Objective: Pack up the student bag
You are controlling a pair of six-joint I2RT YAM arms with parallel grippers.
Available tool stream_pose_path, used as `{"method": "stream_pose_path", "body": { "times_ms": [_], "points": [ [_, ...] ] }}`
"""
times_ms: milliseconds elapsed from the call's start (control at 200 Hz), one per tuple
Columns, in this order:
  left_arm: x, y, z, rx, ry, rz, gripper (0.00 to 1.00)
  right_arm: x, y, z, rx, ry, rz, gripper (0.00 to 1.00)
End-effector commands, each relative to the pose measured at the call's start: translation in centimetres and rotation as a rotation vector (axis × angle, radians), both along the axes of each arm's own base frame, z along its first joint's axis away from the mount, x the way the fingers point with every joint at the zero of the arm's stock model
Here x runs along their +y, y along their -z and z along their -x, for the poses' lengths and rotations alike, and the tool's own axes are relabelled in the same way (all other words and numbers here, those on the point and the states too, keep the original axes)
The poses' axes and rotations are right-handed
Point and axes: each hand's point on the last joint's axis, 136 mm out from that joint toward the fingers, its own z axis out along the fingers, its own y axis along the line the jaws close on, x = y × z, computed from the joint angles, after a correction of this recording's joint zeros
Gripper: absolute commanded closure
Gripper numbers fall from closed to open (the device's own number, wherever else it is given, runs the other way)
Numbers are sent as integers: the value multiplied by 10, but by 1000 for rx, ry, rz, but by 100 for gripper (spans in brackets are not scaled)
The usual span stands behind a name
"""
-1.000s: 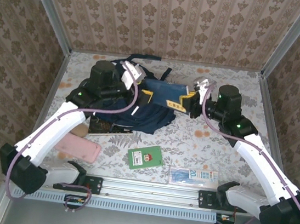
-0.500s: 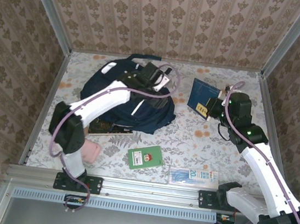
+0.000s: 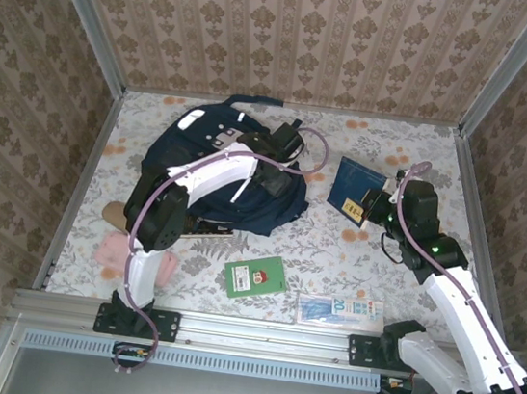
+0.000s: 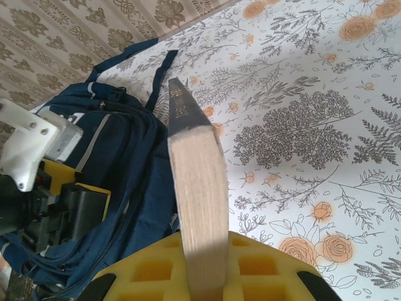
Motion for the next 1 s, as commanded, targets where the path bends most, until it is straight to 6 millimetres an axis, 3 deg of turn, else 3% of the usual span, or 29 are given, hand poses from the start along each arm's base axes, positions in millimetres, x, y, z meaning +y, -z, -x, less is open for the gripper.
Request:
{"method": "stream_pose_path", "body": {
  "times_ms": [0,125,320,500,675,860,995],
  "points": [
    [9,14,-5,5,-42,-62,44,1,-14,-1,-54,-6,-17,100],
    [14,17,-10,-3,-51,-71,59,1,-15,-1,-57,-11,-19,100],
    [15,-20,-18,-56,-37,-29,100,6,-18,-2,-61,-27,-37,100],
    [21,-79,-19,-43,-43,116,100,22,-24,-5,-56,-94,-101,100],
    [48,-127,-18,-21,-82,266,100,29,-35,-9,-81,-83,-199,100],
    [76,-159,-17,-25,-129,437,100,58,-46,-19,7,-124,-460,100],
    [92,-175,-19,-26,-173,543,100,81,-40,-34,114,-106,-719,100]
  ]
}}
